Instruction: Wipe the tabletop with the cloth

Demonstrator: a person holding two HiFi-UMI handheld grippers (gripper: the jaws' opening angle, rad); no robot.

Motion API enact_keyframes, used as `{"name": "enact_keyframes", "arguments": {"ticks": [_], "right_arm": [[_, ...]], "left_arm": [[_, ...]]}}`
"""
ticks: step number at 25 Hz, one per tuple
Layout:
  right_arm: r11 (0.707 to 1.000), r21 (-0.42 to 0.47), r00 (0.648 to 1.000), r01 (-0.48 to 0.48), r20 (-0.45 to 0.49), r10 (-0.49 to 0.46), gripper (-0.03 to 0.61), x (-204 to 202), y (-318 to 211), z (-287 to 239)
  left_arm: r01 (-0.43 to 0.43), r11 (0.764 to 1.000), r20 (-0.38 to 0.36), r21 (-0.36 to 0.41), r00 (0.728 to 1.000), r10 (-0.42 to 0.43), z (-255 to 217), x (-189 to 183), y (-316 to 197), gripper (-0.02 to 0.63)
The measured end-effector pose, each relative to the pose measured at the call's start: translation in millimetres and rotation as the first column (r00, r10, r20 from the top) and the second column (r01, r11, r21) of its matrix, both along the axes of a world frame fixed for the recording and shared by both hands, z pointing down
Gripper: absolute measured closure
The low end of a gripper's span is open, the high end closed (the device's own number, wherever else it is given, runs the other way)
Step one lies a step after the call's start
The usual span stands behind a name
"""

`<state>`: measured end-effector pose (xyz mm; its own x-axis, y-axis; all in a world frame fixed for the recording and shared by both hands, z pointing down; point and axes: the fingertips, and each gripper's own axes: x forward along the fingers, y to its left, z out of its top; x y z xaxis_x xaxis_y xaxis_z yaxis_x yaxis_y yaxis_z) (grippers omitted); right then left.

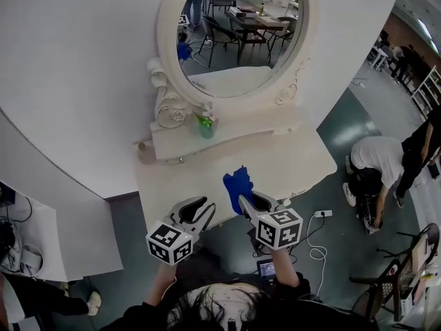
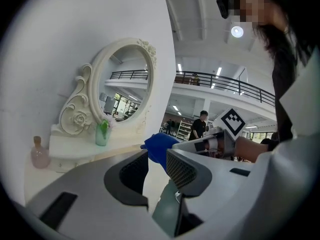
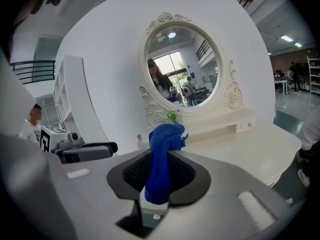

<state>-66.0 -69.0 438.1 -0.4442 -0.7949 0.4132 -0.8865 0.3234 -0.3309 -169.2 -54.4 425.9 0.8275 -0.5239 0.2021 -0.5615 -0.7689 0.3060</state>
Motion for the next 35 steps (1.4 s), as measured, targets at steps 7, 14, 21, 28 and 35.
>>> {"name": "enact_keyframes", "arguments": {"ticks": [7,14,21,28,35], "right_arm": [[0.999,0.002,0.999,-0.041,-0.026,0.041,0.491,-8.1,-49.4,-0.8],[0.998,0.0,0.994,-0.063,-0.092,0.063,0.491,8.9,-103.6,6.7],[0.999,-0.022,0.994,-0.044,-0.103,0.042,0.491,34.8,-173.9,28.1],[0.998,-0.064,0.996,0.027,-0.085,-0.033,0.49,60.8,-246.2,56.0],[0.978,-0.115,0.981,0.171,-0.071,-0.18,0.49,59.7,-291.7,86.3]], "left_arm": [[-0.036,0.999,-0.001,-0.017,0.999,0.036,5.8,-18.5,-41.8,0.503],[-0.055,0.997,0.003,-0.059,0.998,0.055,18.4,-18.3,-55.1,0.503],[0.041,0.996,0.014,-0.085,0.999,-0.04,29.5,-15.6,-77.0,0.503],[0.204,0.973,0.053,-0.107,0.979,-0.199,37.6,1.7,-105.0,0.503],[0.302,0.944,0.068,-0.13,0.953,-0.296,38.0,50.6,-120.8,0.503]]}}
